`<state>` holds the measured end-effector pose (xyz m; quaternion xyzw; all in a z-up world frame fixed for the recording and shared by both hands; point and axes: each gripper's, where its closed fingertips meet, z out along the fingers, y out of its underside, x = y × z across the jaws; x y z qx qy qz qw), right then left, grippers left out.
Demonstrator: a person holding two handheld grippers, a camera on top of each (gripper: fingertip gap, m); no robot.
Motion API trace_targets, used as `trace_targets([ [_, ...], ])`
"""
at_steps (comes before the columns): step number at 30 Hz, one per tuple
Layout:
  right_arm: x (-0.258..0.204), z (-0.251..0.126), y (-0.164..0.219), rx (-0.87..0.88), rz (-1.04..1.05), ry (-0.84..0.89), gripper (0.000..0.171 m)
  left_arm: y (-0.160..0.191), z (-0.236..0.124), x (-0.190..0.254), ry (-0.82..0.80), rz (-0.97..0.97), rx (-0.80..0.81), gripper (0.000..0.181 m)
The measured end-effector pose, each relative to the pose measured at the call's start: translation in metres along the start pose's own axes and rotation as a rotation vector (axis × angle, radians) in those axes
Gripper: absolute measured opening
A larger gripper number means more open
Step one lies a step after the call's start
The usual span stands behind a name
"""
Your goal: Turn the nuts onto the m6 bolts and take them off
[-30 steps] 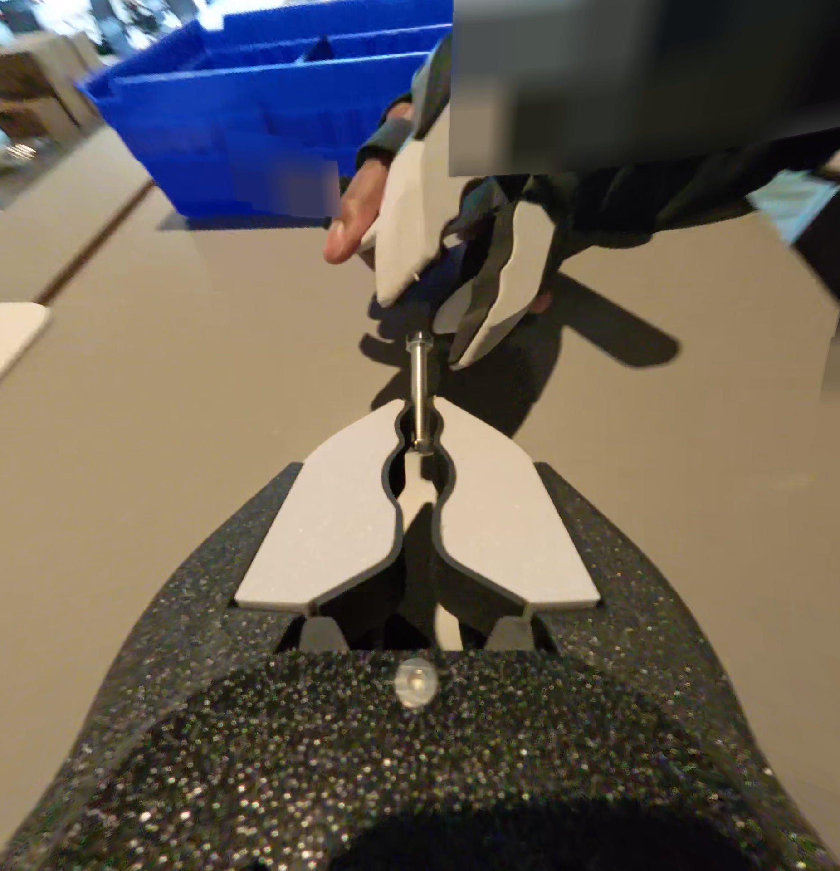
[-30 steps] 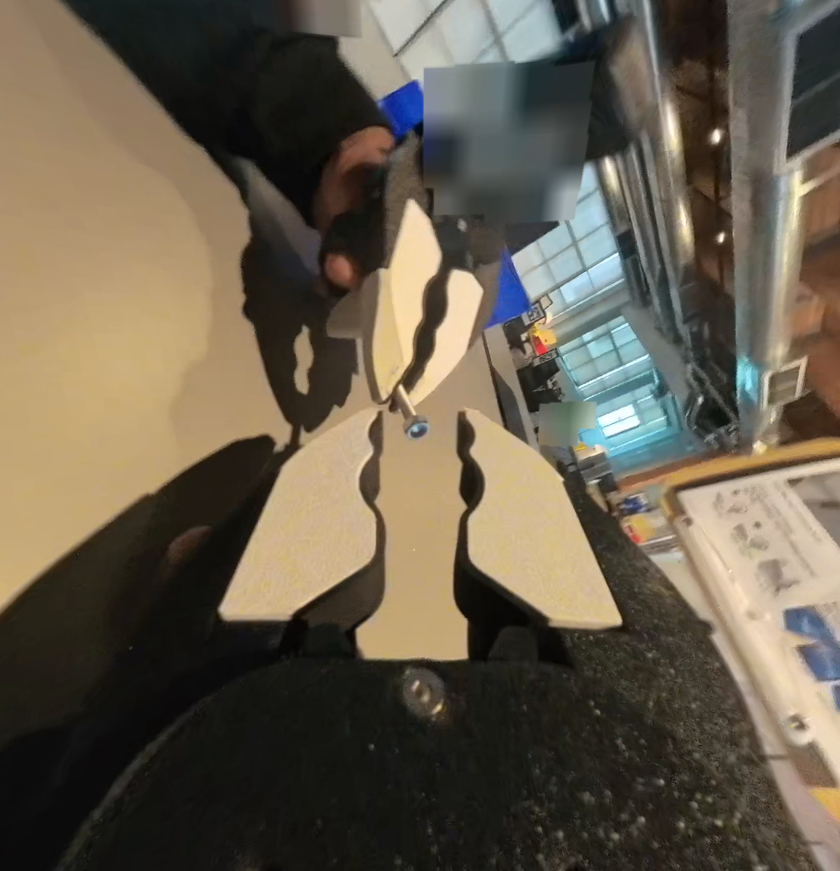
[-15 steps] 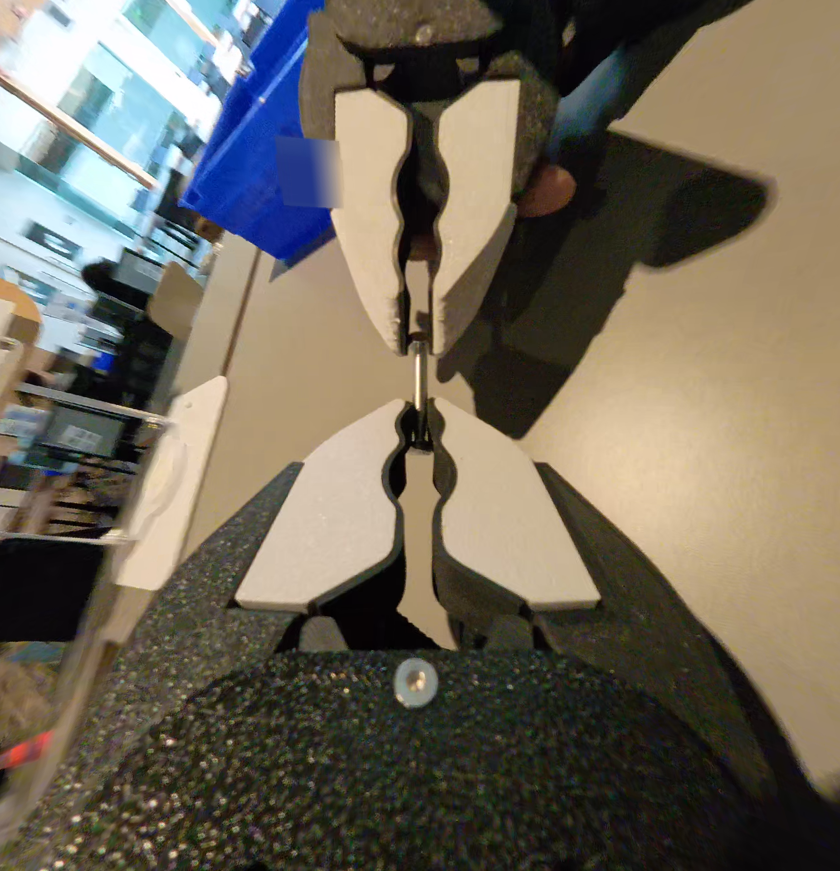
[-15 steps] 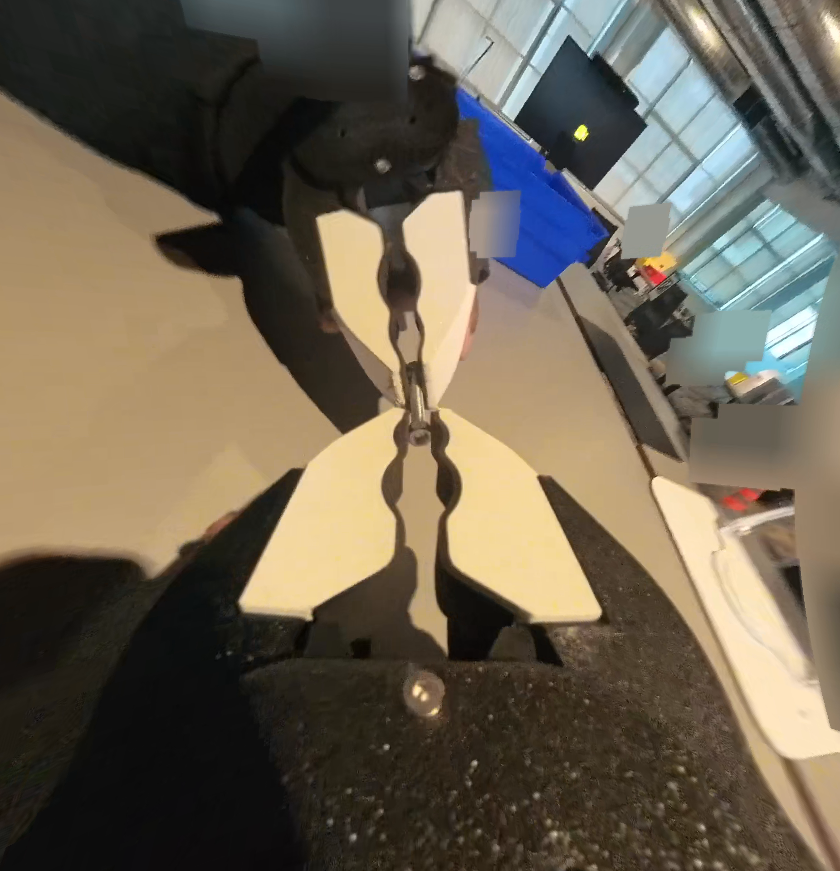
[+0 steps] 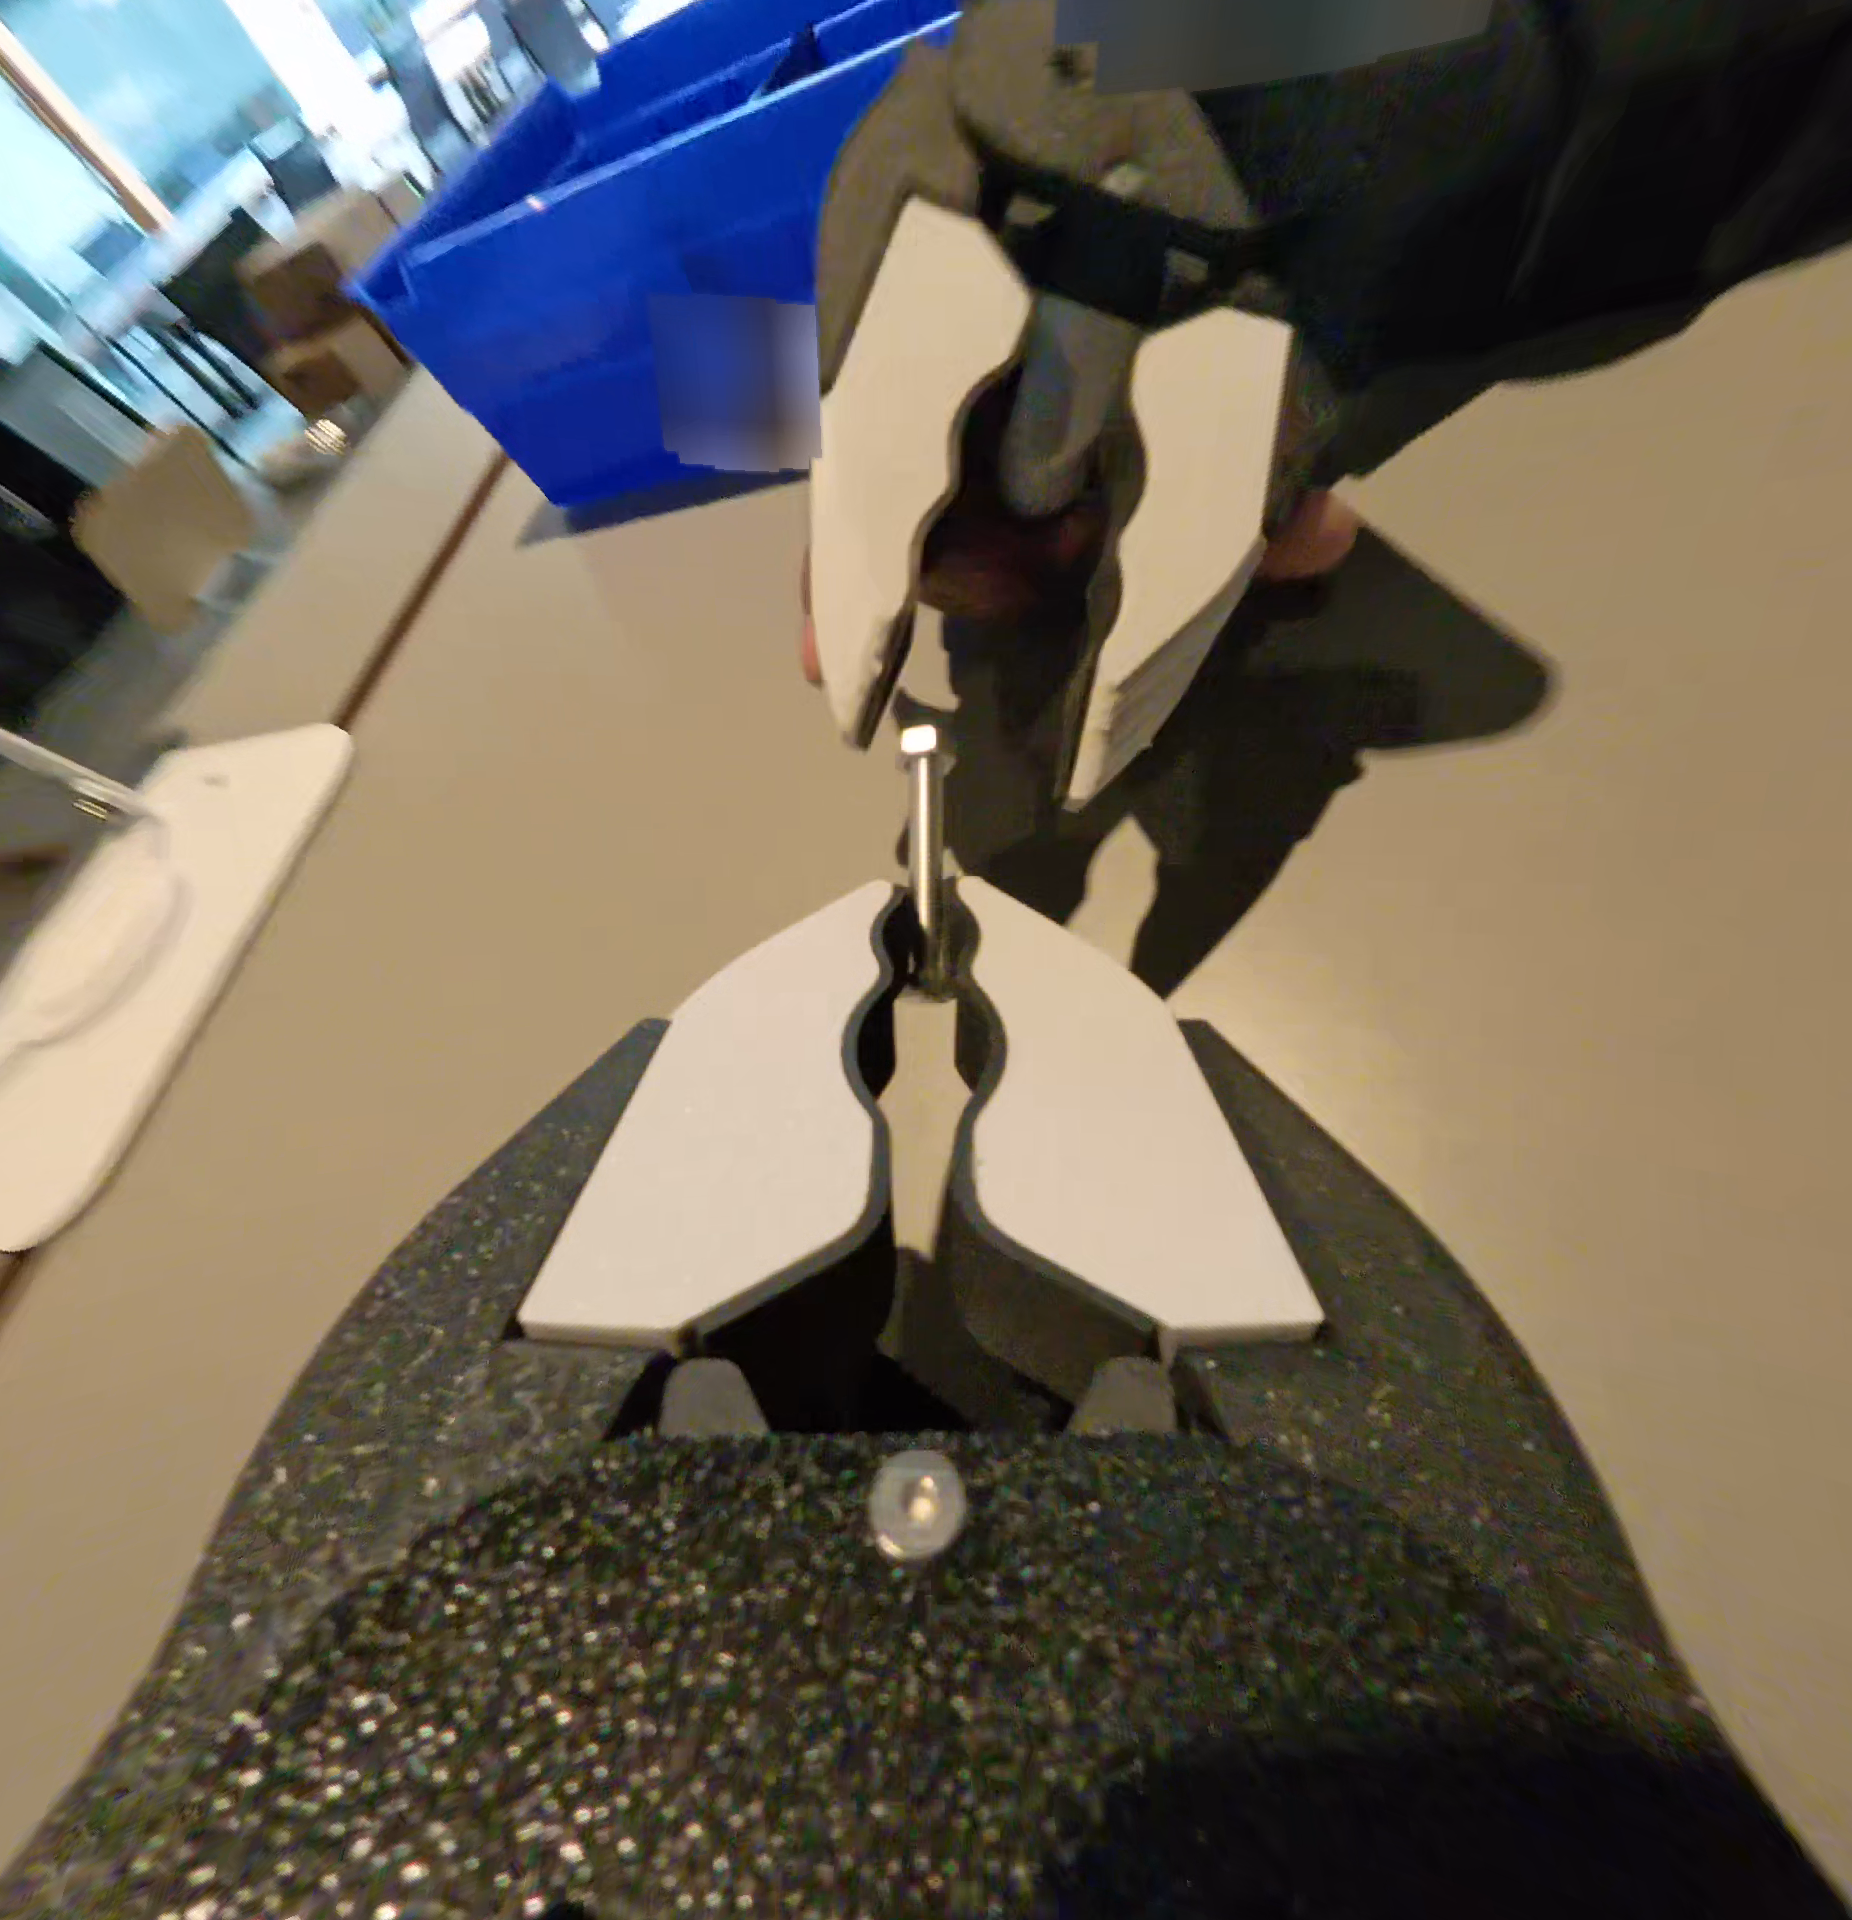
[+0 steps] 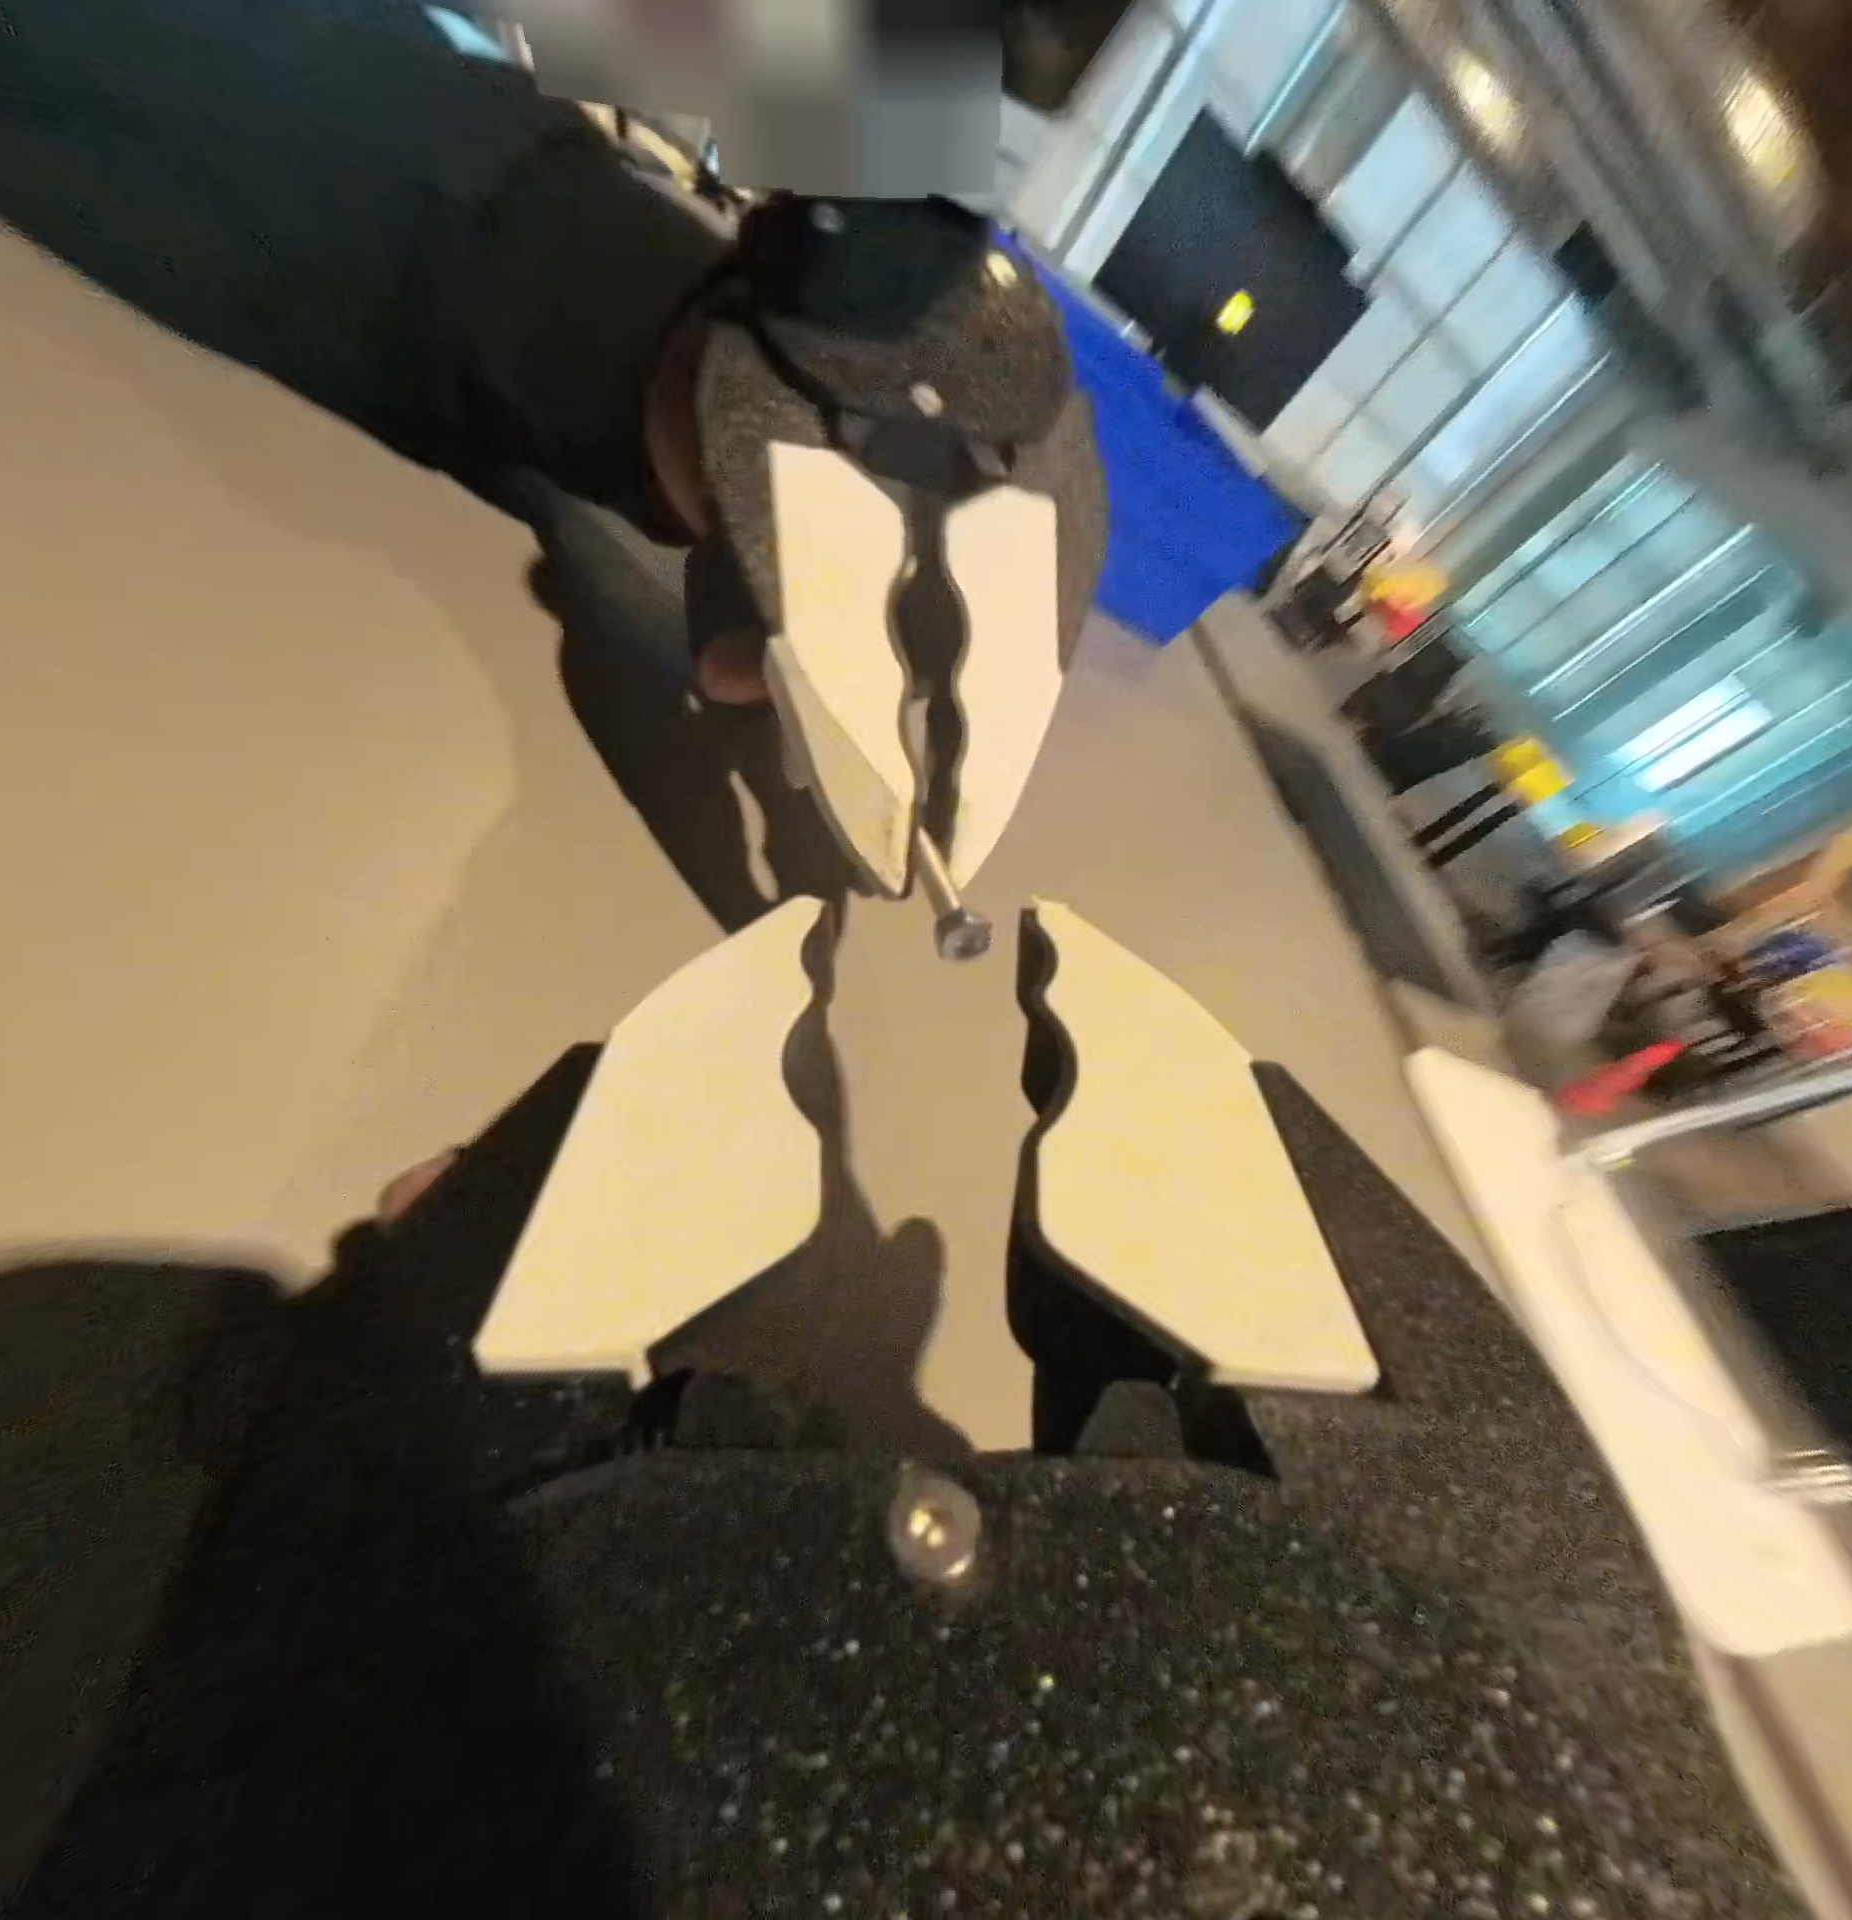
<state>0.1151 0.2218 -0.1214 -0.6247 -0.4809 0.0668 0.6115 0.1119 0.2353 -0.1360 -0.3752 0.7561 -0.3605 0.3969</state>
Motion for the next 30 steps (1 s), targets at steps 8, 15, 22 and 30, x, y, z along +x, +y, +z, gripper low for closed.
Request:
trace_targets([
  [8,0.006,-0.002,-0.001,0.010,0.276,-0.077,0.023,-0.008,0.001,-0.003,-0.155,0.324,0.000,0.005],
  [15,-0.003,-0.001,0.003,-0.039,-0.076,-0.013,0.011,-0.005,0.003,0.006,-0.055,0.220,-0.002,0.005],
  [22,0.001,-0.002,-0.006,-0.058,-0.519,0.175,0.016,-0.009,-0.004,0.010,0.143,-0.183,0.098,0.005],
  [30,0.015,-0.006,0.005,0.001,0.127,0.029,0.029,0.001,-0.002,-0.017,-0.220,0.282,0.021,0.005],
])
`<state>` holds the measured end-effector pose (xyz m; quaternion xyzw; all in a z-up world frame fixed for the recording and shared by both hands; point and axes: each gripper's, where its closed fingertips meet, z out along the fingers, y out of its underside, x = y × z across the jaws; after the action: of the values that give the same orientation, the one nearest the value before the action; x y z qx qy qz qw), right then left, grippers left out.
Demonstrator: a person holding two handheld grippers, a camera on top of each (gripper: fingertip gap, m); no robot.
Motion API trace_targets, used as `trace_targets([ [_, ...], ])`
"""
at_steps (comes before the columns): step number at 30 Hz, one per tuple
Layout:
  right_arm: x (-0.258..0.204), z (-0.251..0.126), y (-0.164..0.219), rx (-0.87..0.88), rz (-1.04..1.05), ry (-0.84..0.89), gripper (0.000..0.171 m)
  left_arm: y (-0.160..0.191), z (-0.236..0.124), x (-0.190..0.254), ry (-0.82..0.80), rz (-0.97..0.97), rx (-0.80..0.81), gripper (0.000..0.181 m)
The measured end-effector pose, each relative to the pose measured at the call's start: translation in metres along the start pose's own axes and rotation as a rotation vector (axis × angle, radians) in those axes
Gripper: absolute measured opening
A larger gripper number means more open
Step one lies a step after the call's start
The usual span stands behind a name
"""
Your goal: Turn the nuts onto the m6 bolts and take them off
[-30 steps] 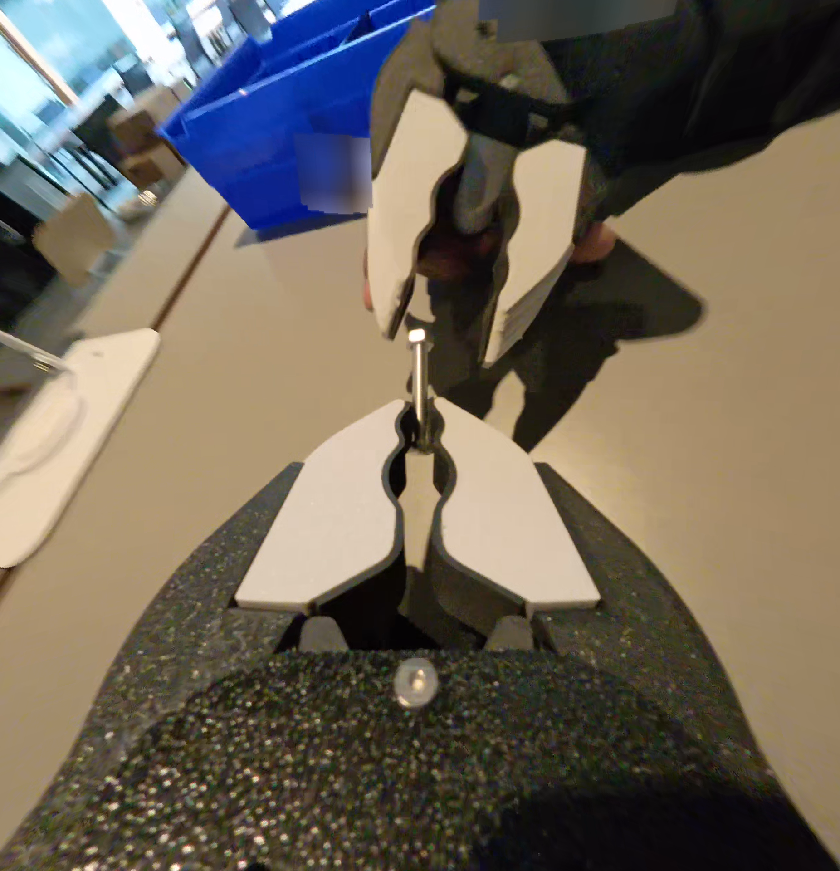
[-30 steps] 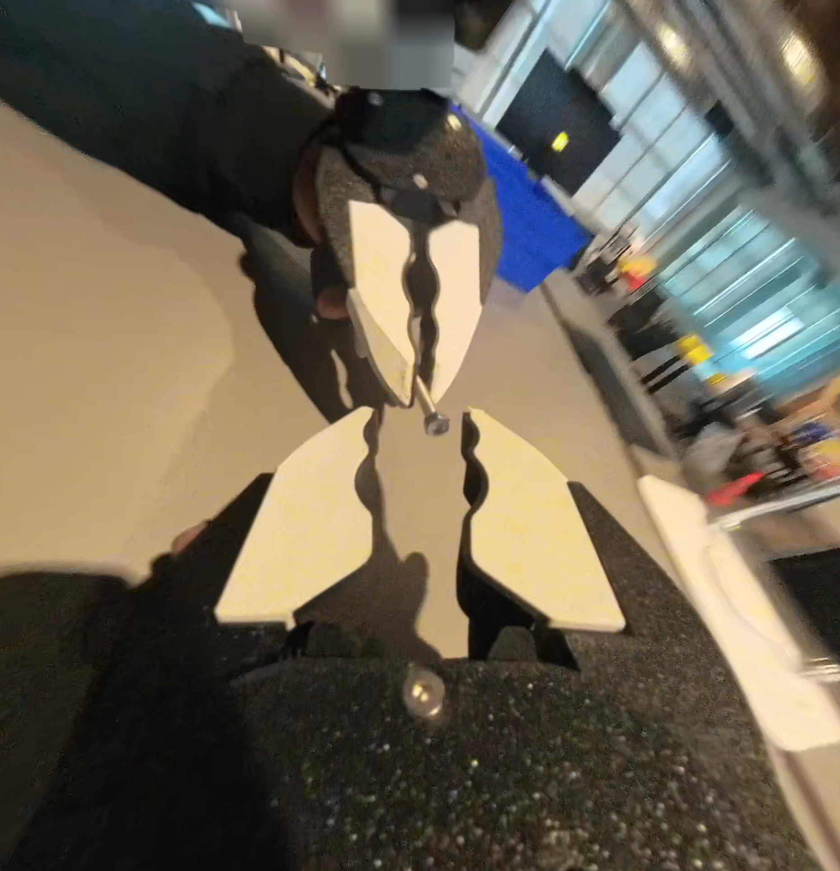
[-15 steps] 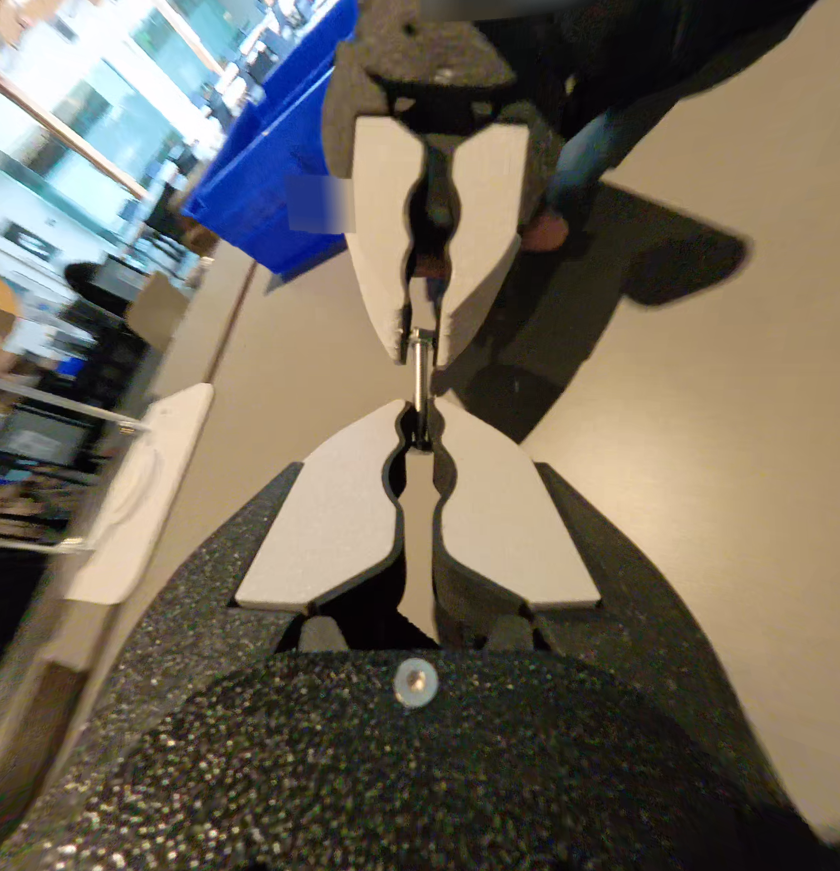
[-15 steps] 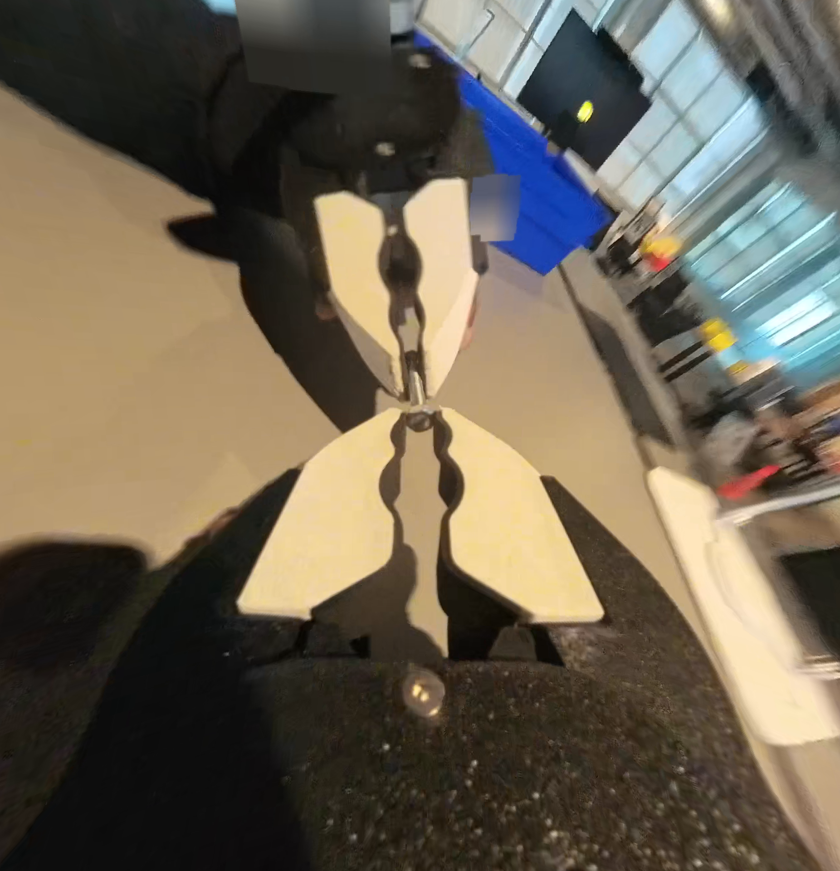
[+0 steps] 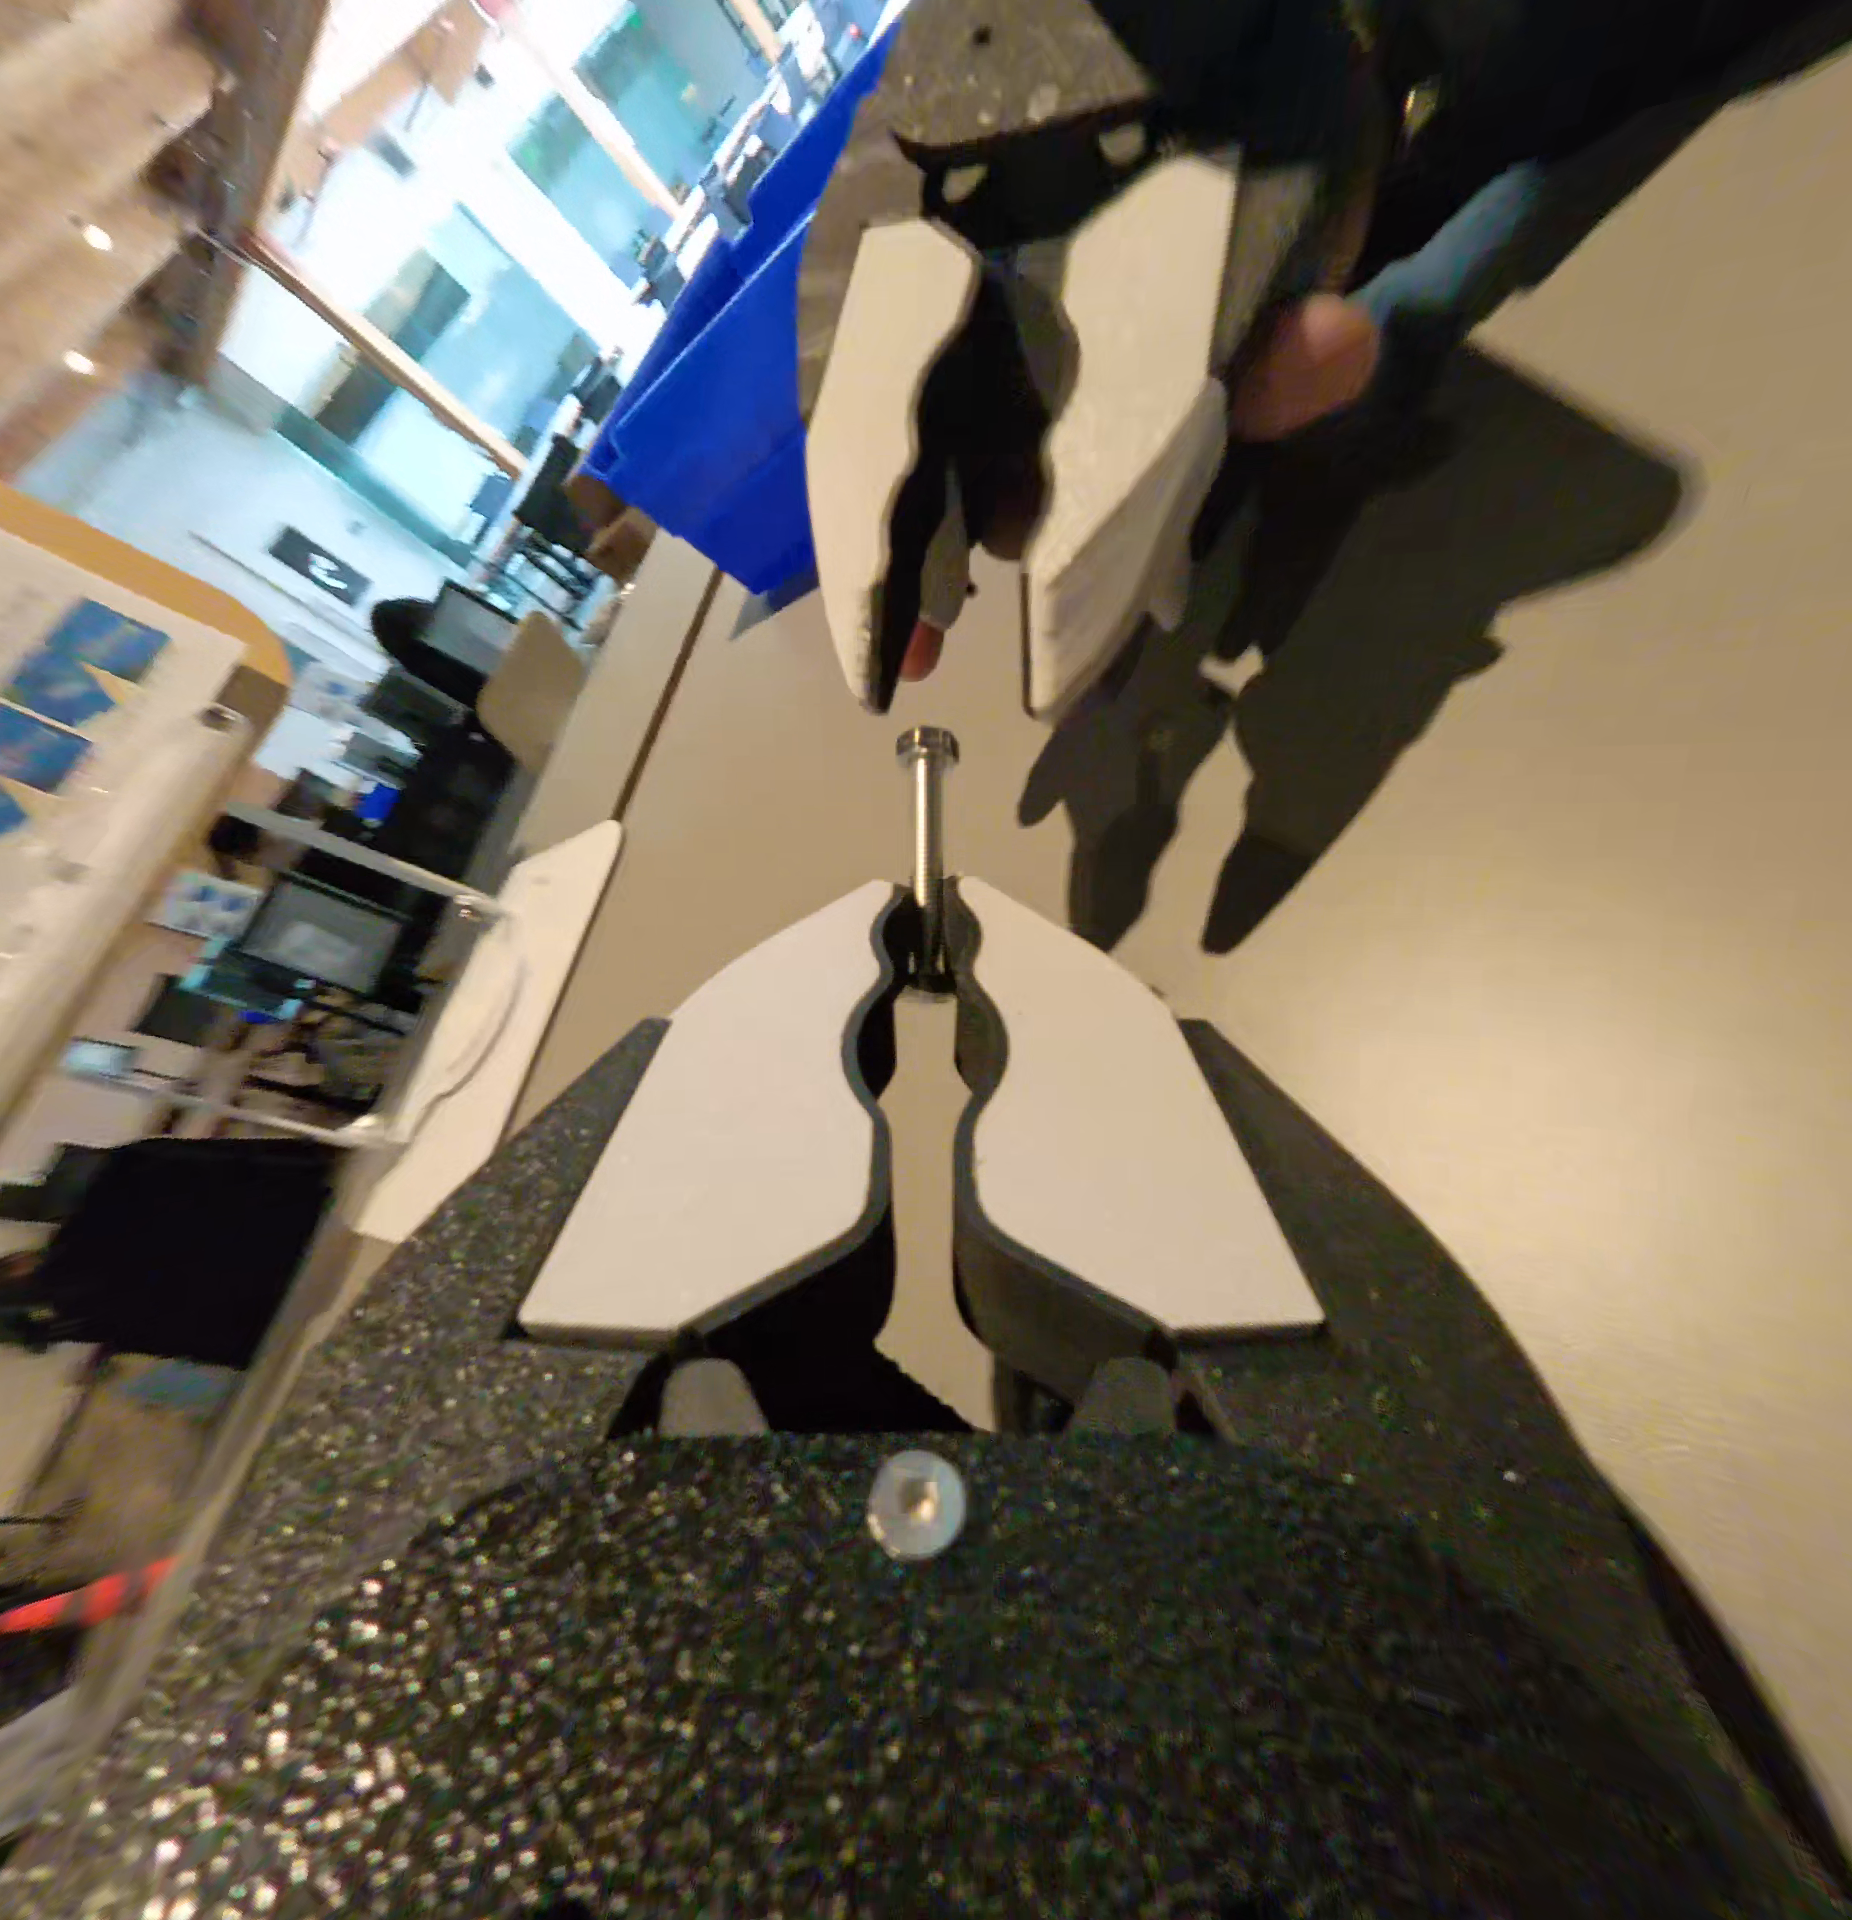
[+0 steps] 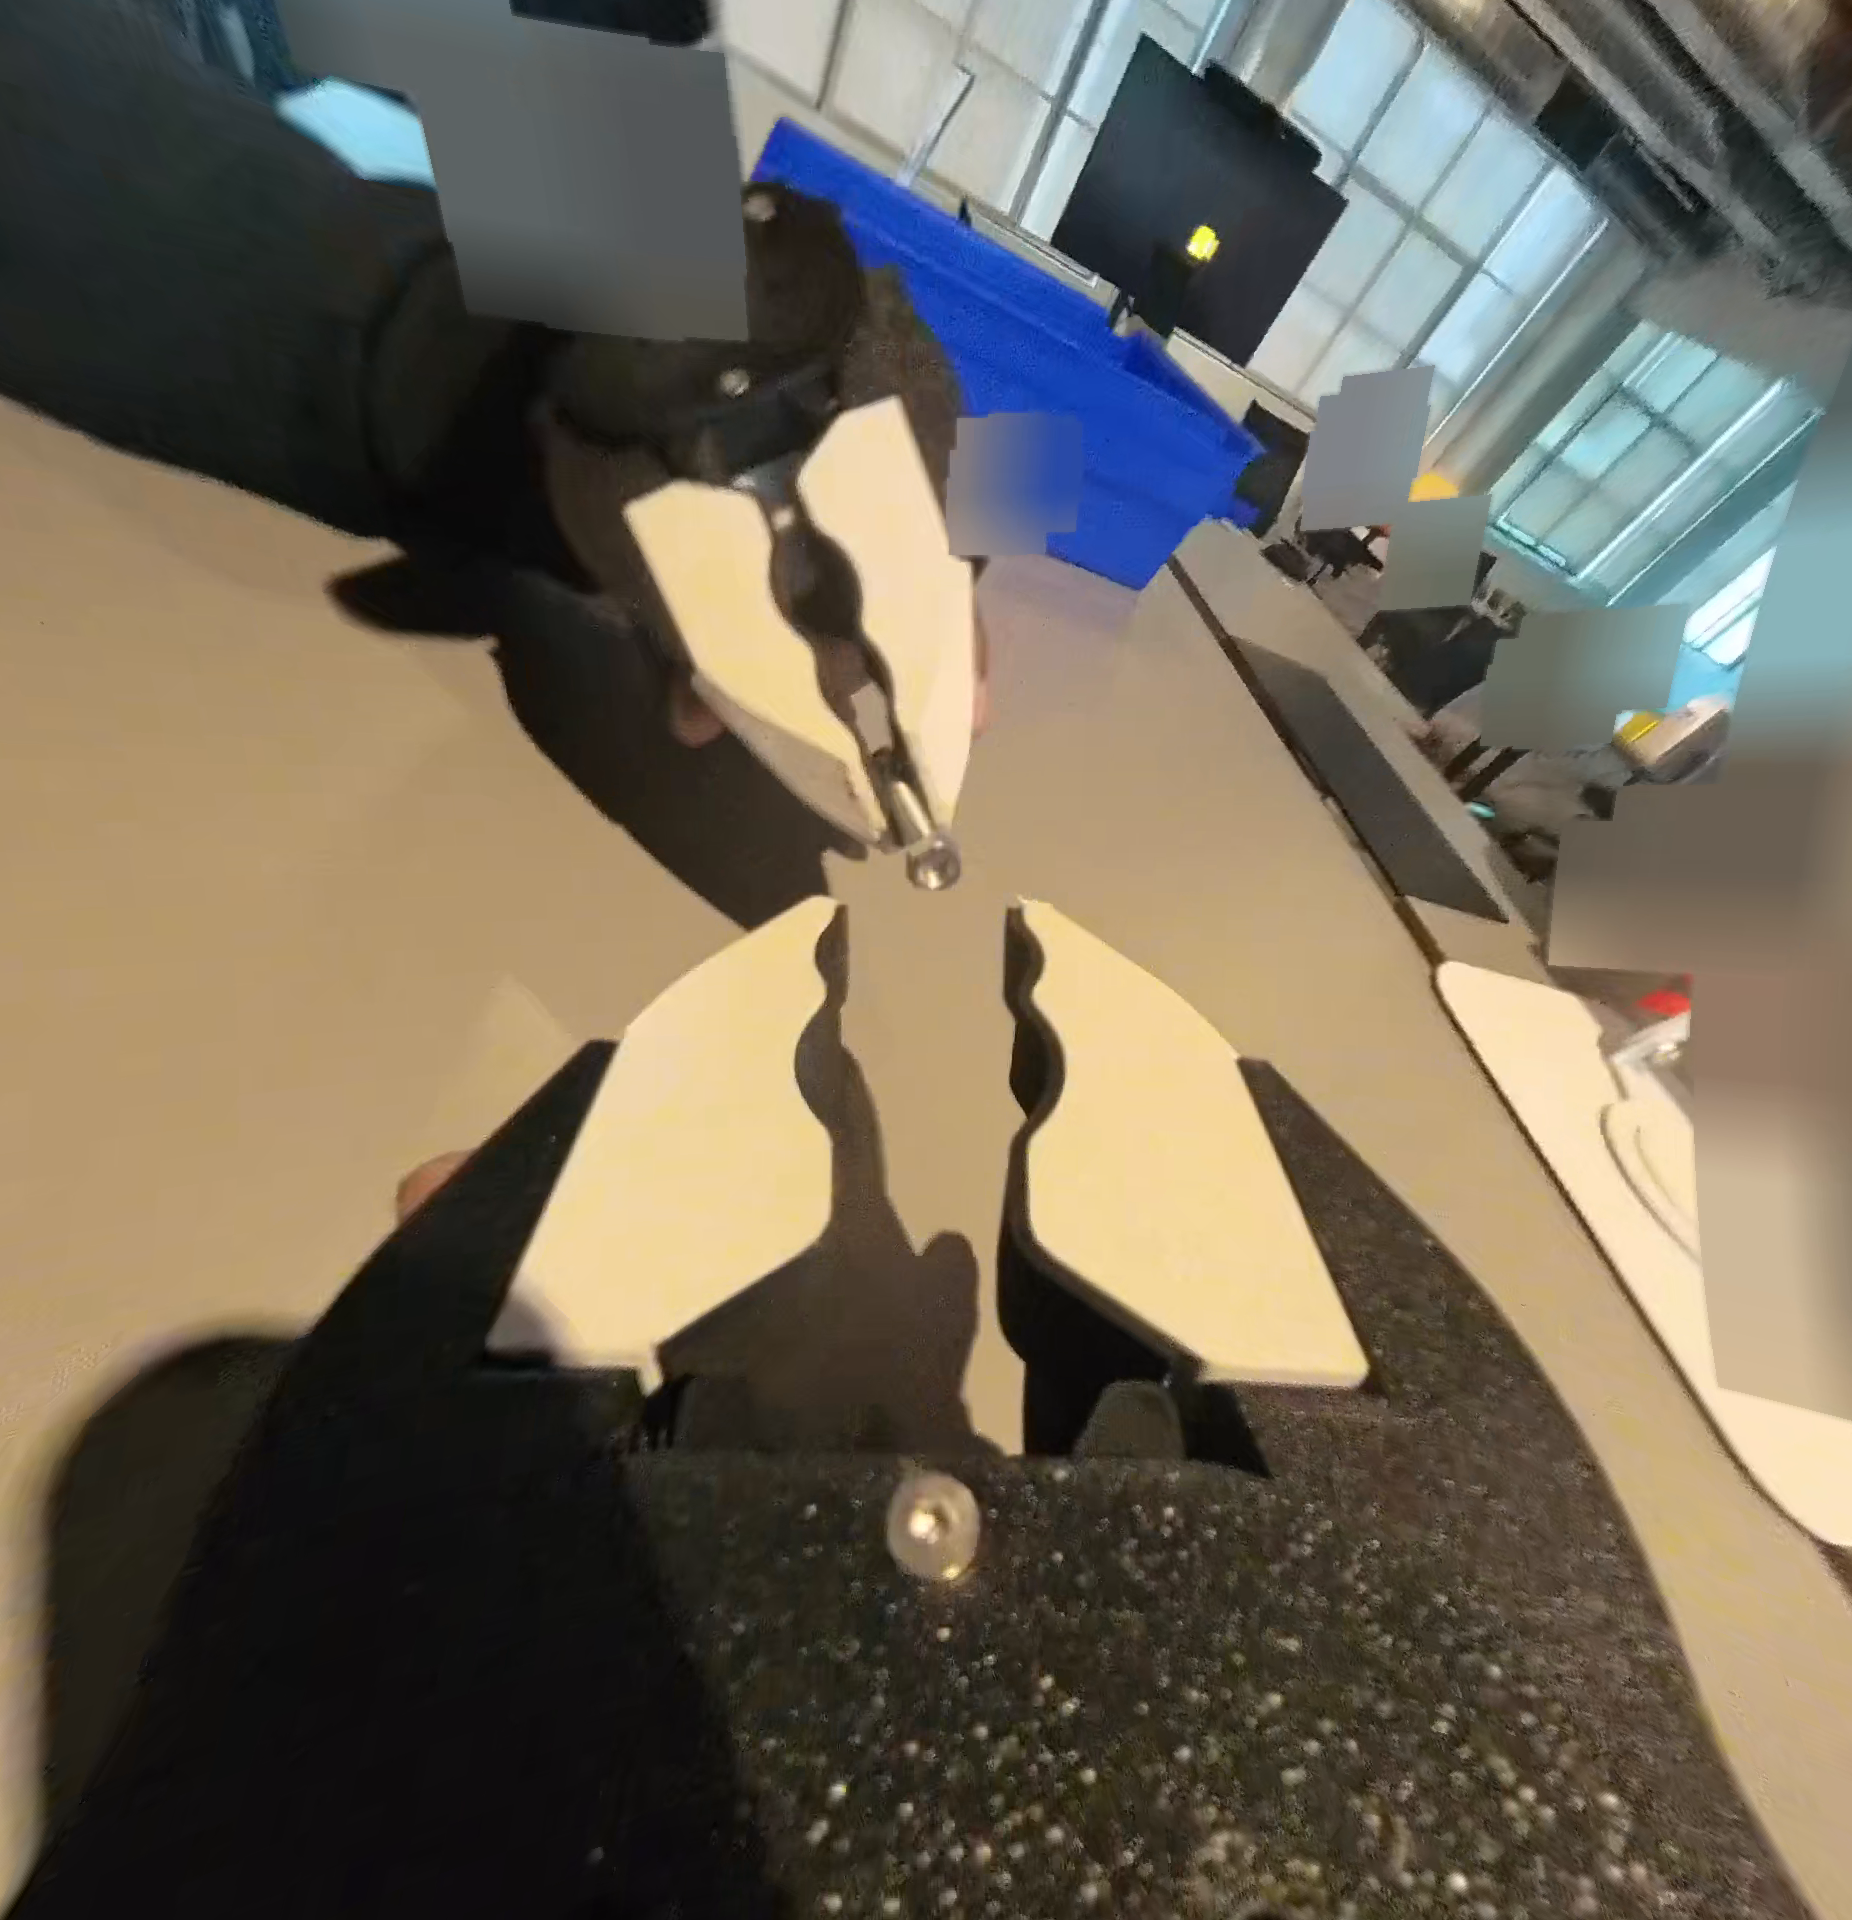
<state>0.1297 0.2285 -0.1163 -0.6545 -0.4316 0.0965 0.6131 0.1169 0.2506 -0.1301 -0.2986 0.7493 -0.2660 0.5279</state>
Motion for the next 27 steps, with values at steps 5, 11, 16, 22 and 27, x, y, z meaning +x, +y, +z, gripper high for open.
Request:
trace_targets([
  [5,0.004,-0.002,-0.006,0.038,0.155,-0.038,0.026,-0.002,0.002,-0.008,-0.114,0.112,-0.013,0.005],
  [11,0.003,0.004,-0.006,0.018,0.222,-0.062,0.025,0.000,0.005,-0.005,-0.125,0.179,-0.034,0.006],
  [16,-0.001,0.010,0.000,-0.042,0.198,-0.068,0.017,-0.004,0.008,-0.001,-0.118,0.196,-0.025,0.006],
  [22,-0.008,0.010,0.006,-0.068,-0.041,-0.033,0.011,-0.001,0.010,0.011,-0.007,0.087,-0.021,0.005],
  [27,-0.019,0.010,0.020,-0.120,-0.514,0.019,0.011,0.007,0.014,0.029,0.143,-0.045,-0.071,0.005],
])
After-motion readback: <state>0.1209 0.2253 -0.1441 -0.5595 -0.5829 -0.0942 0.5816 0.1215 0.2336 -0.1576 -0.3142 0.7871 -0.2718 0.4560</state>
